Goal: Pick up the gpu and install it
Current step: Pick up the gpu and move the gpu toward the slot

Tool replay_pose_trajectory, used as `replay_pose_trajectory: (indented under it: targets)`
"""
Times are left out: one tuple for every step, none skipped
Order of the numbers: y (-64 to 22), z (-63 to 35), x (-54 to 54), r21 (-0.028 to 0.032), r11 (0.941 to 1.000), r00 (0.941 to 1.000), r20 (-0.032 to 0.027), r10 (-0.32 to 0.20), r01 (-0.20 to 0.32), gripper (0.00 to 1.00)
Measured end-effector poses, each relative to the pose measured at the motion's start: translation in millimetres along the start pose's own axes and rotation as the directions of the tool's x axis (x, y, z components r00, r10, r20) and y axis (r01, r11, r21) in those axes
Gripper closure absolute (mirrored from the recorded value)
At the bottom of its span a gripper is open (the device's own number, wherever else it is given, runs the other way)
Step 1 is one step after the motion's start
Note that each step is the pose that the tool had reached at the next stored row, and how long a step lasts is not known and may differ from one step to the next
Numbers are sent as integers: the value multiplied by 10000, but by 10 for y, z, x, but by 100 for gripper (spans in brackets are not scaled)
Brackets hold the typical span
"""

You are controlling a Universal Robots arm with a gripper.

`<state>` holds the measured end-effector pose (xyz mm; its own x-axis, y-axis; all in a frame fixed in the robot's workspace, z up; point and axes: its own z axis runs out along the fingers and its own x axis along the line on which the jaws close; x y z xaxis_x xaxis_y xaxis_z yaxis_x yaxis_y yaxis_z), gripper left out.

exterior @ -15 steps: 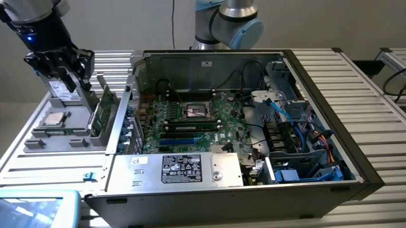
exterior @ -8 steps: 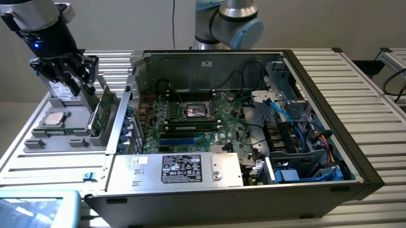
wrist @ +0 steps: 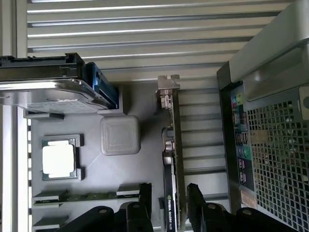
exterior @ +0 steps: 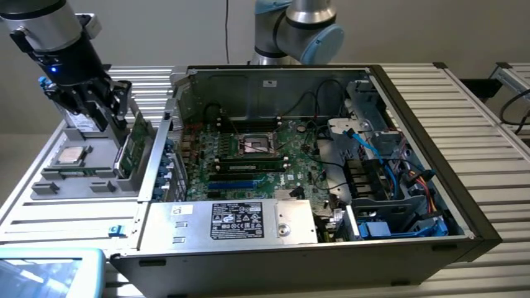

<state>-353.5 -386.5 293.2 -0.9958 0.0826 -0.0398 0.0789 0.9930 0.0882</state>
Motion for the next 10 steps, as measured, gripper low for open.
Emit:
replay_pose_trajectory:
  targets:
    - [-3,16,0,-3,10000,10000,-4,-69,69,56]
    - [-7,31,0,-8,9999,9999,-10,-171,171,56]
    - [-9,45,1,-13,9996,9996,-16,-289,289,56]
    - [-12,56,1,-20,9992,9992,-18,-407,407,56]
    - [-14,68,2,-26,9986,9987,-23,-519,519,56]
    - [-16,80,2,-33,9981,9981,-28,-615,615,56]
    - [-17,88,2,-36,9979,9979,-27,-643,643,56]
    - [-17,87,2,-38,9979,9979,-29,-644,644,56]
    - [-17,87,2,-38,9979,9979,-29,-644,644,56]
    - [-17,87,2,-38,9979,9979,-29,-644,644,56]
